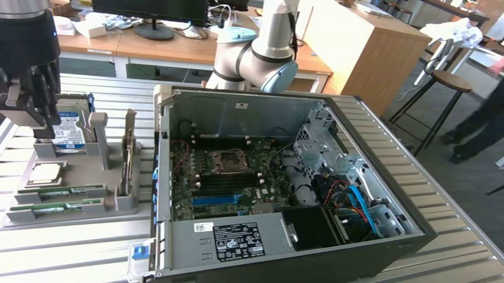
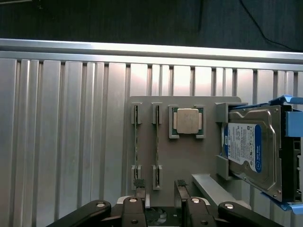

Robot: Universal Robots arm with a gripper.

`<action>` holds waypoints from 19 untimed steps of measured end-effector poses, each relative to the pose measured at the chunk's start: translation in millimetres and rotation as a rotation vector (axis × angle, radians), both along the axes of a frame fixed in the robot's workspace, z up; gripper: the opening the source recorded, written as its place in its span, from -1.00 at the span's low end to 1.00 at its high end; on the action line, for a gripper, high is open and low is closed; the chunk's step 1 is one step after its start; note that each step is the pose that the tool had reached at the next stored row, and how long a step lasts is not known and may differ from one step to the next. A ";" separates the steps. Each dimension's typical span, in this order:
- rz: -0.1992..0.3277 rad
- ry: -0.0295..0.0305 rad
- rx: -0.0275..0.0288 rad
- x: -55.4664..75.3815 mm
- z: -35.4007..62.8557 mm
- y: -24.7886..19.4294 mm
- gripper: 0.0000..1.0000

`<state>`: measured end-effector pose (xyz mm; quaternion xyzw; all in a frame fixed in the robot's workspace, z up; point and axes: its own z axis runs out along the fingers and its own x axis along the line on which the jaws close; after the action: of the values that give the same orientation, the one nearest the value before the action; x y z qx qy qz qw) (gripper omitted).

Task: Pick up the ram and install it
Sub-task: 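Pick up the ram and move it above insertion slot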

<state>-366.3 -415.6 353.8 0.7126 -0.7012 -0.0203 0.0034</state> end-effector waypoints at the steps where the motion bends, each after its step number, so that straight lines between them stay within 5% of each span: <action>1: 0.000 -0.0001 0.0000 0.0 -0.8 0.0 -0.25; 19: 0.000 0.0000 0.0000 0.0 -16.2 0.0 -0.25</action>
<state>-366.3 -415.6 337.6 0.7126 -0.7012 -0.0203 0.0034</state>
